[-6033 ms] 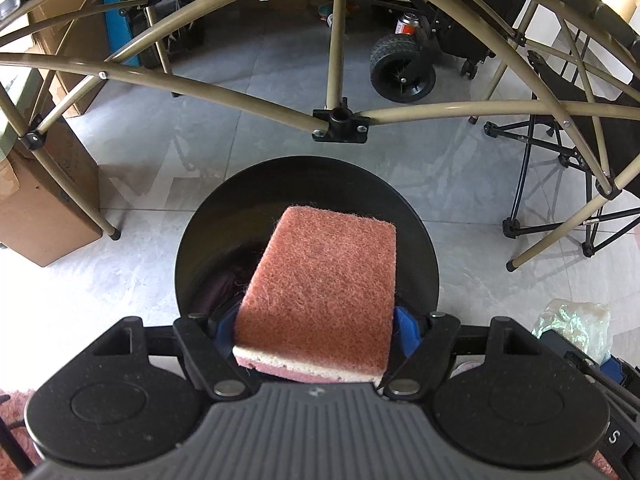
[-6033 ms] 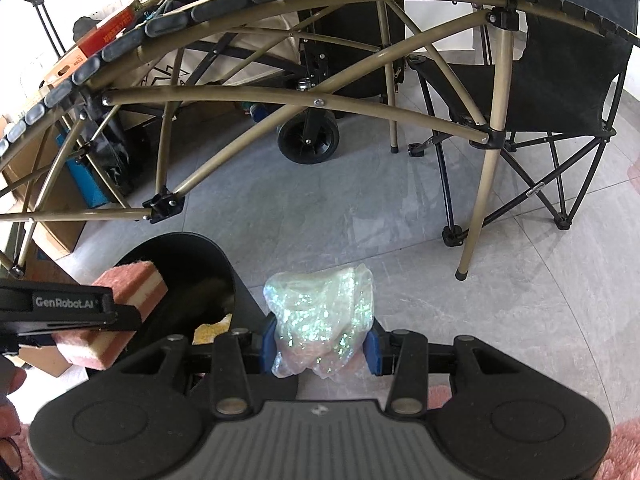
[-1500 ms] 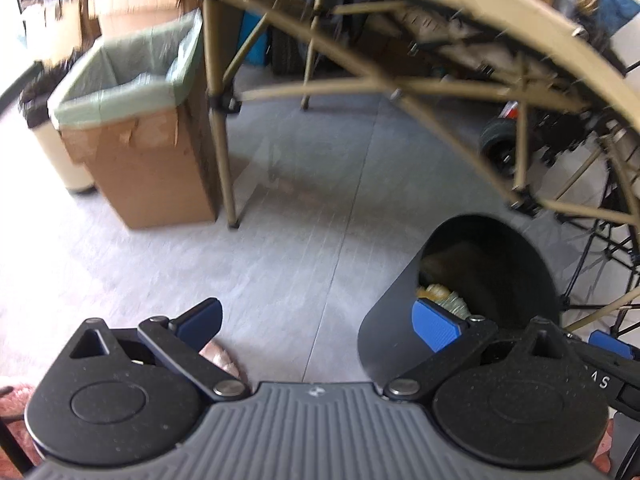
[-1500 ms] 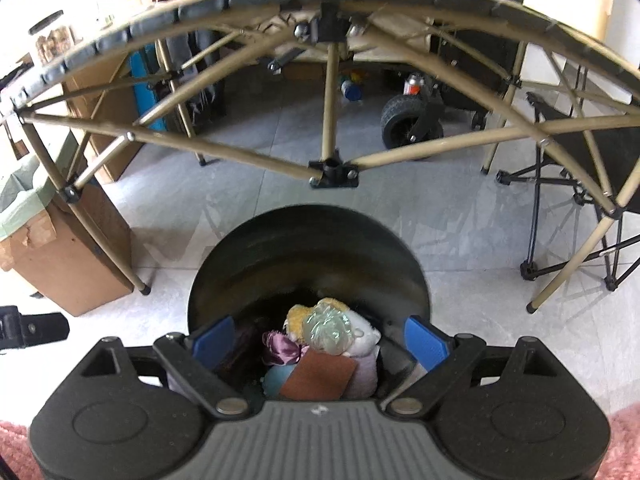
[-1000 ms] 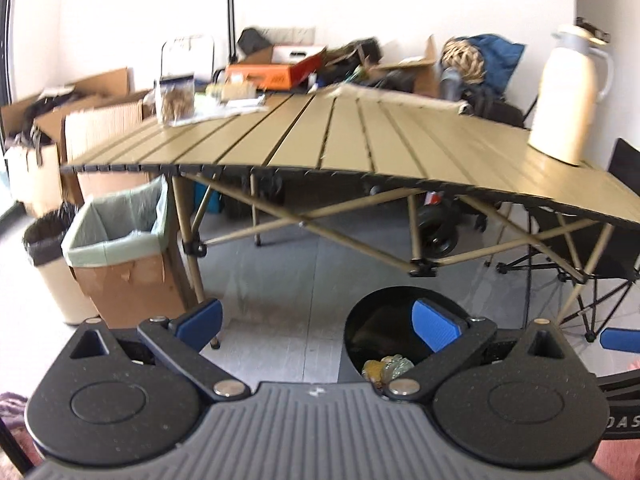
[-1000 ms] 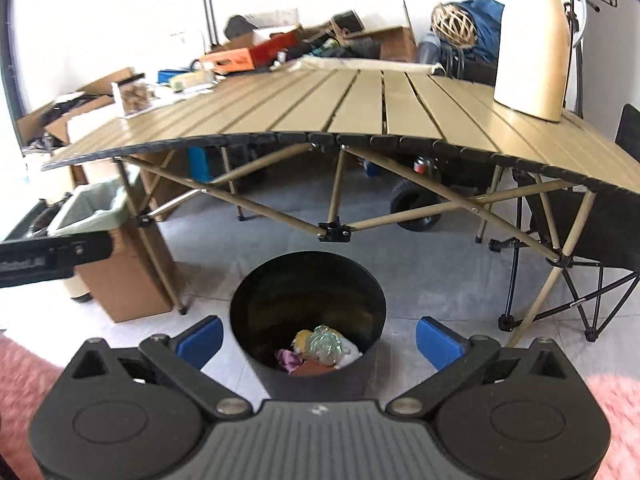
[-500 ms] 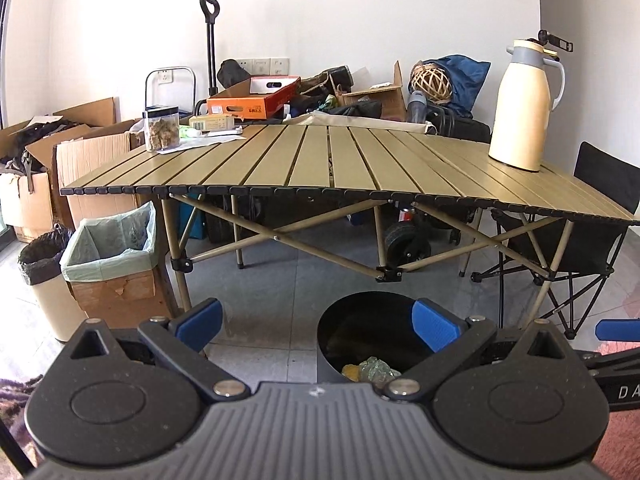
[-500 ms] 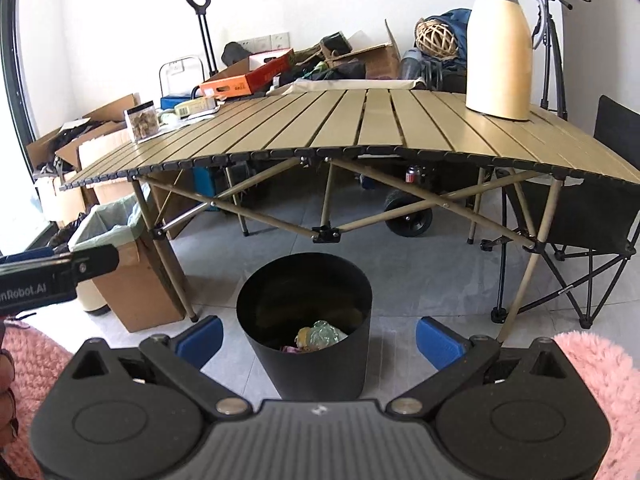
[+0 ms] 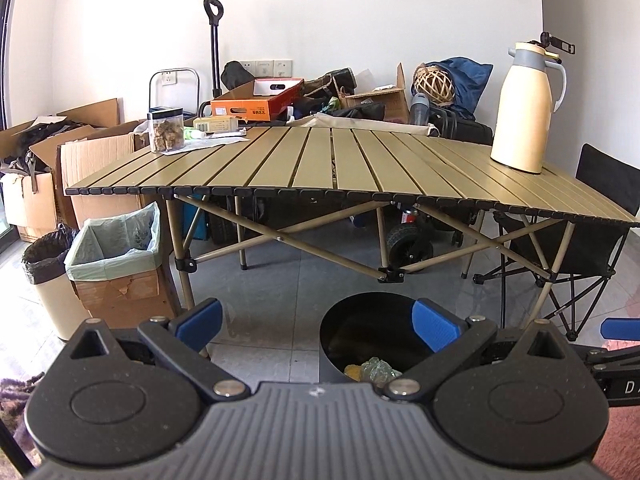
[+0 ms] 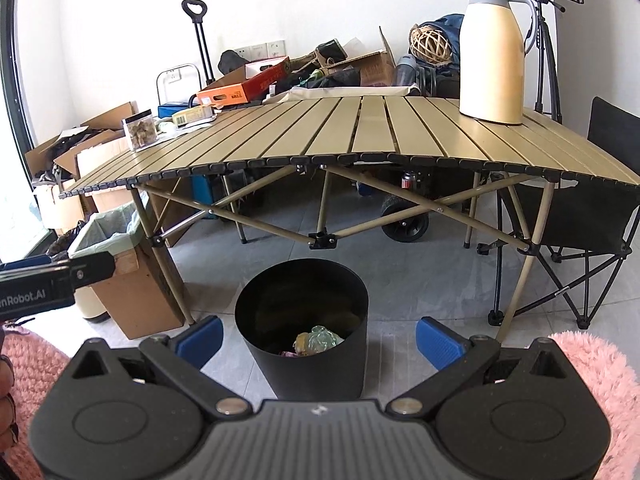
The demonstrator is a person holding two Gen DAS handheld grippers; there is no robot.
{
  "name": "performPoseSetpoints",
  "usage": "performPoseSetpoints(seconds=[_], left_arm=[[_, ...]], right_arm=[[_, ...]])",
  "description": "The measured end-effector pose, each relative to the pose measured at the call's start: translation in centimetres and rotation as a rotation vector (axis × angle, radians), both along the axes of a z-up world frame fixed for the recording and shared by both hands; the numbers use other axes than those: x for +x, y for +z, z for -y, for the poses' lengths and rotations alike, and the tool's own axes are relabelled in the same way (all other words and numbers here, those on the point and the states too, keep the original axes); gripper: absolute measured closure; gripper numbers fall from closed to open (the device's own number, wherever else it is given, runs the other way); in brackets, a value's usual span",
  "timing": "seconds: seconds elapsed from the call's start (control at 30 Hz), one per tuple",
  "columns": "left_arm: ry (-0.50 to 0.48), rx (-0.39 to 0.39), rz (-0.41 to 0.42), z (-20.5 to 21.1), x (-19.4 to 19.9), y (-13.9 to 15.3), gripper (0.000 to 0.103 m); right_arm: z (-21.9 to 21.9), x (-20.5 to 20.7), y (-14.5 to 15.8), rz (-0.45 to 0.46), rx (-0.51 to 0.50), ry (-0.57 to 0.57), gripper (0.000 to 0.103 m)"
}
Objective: Collect trash
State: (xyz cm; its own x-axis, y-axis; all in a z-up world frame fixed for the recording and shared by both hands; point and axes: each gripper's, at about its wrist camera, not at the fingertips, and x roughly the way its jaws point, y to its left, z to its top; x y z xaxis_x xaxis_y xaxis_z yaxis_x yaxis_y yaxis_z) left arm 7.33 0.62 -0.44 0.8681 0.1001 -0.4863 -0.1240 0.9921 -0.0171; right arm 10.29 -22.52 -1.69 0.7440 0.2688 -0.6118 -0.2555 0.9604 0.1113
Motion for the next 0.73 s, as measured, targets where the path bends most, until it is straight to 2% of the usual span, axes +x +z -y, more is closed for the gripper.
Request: performPoseSetpoints(seconds=[0.73], left_arm=[[-0.019,0.01,0.029,0.15,-0.52,0.48,0.0]], right_arm=[[-0.17,-0.21,0.31,0.018,-0.012,0.01,0.0]])
